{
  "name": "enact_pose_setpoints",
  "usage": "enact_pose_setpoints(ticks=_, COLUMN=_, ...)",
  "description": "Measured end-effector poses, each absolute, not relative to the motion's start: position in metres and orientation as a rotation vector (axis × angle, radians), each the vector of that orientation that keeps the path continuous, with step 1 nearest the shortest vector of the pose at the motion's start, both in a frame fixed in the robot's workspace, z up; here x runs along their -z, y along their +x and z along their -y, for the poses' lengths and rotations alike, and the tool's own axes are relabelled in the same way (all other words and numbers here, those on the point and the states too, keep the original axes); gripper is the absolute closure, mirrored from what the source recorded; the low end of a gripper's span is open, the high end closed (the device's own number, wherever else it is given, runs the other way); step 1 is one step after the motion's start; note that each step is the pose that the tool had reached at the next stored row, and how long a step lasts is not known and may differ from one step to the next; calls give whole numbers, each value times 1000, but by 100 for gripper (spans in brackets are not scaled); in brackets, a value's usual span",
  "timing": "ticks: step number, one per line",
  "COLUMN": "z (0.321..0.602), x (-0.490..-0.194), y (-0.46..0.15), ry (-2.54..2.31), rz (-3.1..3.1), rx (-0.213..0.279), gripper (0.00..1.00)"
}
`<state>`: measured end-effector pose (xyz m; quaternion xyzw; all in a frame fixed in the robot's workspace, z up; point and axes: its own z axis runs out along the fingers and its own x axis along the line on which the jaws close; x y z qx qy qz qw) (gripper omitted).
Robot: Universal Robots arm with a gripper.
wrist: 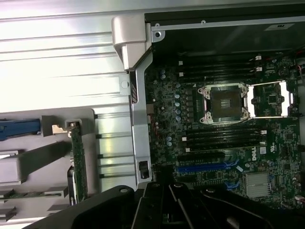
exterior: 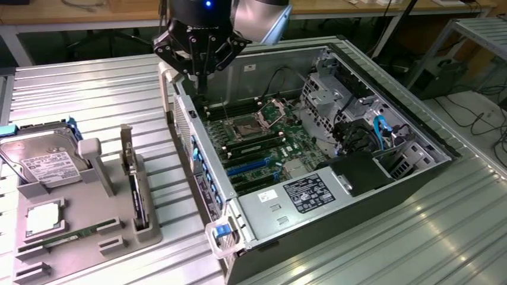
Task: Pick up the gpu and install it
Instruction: 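Reach for the gpu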
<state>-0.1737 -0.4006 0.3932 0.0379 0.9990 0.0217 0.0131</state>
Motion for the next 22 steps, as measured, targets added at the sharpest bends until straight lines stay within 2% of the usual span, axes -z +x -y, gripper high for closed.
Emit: enact_pose_setpoints(ticks=22, z=401, x=-393, y=-193, ry=118, rz=-3112, rx=-68, gripper=89)
